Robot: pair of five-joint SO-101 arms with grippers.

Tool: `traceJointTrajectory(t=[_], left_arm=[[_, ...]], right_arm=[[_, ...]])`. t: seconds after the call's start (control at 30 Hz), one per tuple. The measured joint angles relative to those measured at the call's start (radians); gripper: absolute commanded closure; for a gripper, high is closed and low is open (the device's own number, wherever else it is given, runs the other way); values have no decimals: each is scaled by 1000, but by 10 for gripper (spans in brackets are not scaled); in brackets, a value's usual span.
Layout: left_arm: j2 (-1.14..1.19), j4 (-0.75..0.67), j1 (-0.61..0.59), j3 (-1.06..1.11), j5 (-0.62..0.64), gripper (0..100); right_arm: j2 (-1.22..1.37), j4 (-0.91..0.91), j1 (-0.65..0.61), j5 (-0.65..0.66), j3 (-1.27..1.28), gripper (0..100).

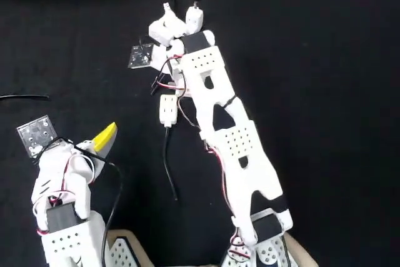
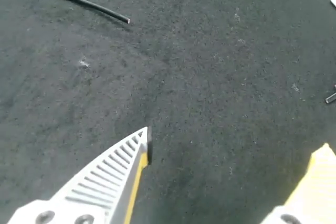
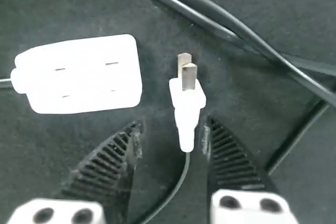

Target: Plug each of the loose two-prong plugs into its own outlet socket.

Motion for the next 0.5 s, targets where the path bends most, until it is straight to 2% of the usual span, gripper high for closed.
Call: traceJointTrajectory(t=[0.17,0.5], left_arm=[[0,0,0,0,0,554],[0,0,0,0,0,554]], right_arm=[[0,-37,0,0,0,969],[0,-61,2,0,0,970]])
